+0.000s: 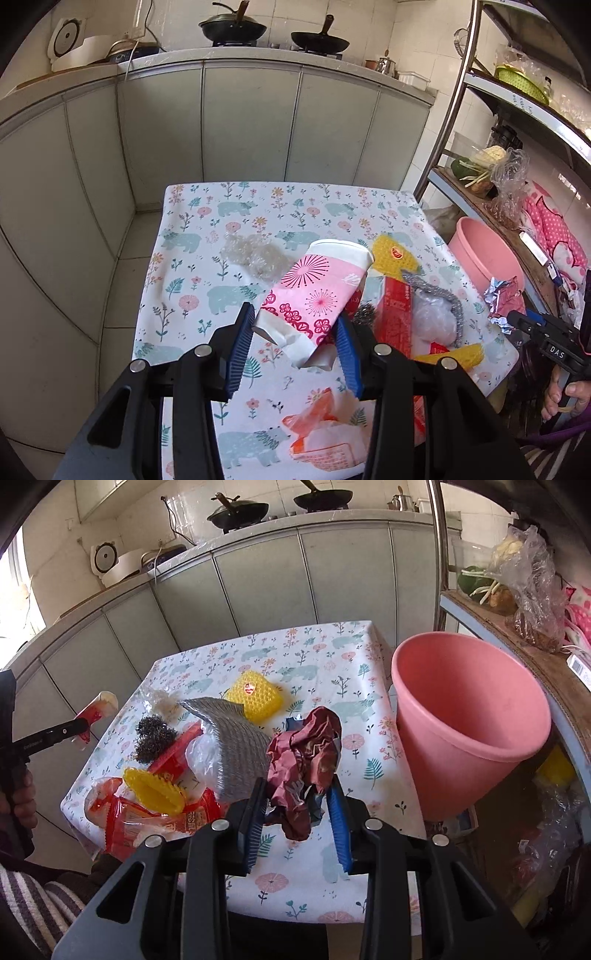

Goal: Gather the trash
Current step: 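Lift the dark red wrapper with the right gripper over the pink bucket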

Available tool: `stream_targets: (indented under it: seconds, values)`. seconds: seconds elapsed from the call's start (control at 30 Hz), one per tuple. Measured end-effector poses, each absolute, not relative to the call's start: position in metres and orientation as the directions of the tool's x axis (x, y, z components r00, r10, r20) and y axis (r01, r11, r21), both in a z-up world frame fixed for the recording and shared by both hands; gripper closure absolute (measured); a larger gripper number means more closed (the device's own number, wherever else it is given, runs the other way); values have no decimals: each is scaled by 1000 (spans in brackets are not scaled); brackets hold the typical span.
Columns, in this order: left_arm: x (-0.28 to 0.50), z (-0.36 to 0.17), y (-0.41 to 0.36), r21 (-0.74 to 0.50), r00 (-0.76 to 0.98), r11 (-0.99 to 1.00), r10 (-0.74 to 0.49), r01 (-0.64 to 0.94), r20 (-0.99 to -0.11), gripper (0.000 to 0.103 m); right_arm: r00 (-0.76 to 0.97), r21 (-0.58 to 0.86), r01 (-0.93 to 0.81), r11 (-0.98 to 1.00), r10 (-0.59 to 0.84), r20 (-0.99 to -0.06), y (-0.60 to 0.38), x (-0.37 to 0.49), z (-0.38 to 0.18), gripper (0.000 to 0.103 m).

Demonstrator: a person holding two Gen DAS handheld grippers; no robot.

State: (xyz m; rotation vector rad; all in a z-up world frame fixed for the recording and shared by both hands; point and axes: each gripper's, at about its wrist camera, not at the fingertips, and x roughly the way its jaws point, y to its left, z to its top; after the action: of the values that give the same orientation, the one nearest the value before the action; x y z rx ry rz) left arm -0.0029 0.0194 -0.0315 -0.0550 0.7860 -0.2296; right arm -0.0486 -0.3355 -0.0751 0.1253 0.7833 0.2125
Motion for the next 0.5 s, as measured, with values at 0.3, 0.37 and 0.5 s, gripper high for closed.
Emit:
stream_targets:
  seconds: [0.3,0.37,0.5]
  values:
    - [22,0,-50,-150,677,940,-325,306,-660,61,747,139,-64,988,140,-650,-359,-41,-61,69]
    - [29,7,-71,-151,671,930,-349,336,-654,61,759,119,-37,992,106,-642,-366,-38,-57,69]
    - [47,18,-116,-153,663,912,-384,379,-643,61,780,74,37,997,18,-626,-386,-28,-50,69]
